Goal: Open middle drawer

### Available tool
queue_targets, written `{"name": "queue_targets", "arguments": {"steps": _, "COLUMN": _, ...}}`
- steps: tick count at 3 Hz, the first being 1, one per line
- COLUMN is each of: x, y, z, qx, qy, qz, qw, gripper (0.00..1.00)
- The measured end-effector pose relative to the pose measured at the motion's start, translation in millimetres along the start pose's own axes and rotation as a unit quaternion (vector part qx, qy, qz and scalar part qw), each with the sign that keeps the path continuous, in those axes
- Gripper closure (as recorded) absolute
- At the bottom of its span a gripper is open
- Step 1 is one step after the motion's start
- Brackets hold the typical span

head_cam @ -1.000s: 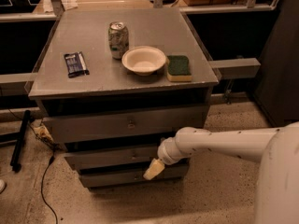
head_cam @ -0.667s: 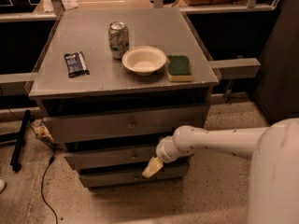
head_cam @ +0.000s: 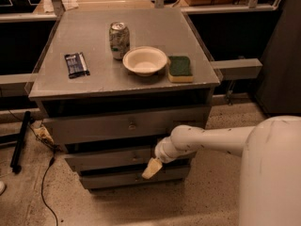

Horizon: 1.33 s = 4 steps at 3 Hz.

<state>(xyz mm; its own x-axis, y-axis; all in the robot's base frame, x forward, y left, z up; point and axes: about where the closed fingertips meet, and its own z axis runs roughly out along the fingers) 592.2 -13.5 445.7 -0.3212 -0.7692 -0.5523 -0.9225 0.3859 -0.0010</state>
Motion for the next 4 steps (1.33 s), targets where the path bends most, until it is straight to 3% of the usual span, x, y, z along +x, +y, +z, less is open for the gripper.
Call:
{"name": "queue_targets", "arguments": {"steps": 1, "x": 7, "y": 19, "z": 12, "qx": -0.027, "qy": 0.019, "qz": -0.008, "qw": 0.9994, "gripper": 0.0}}
{"name": "queue_targets", "arguments": {"steps": 4, "x": 7, "y": 36, "z": -2, "qx": -0.043, "qy": 0.028, "qz": -0.009, "qw": 0.9986, "gripper": 0.0}}
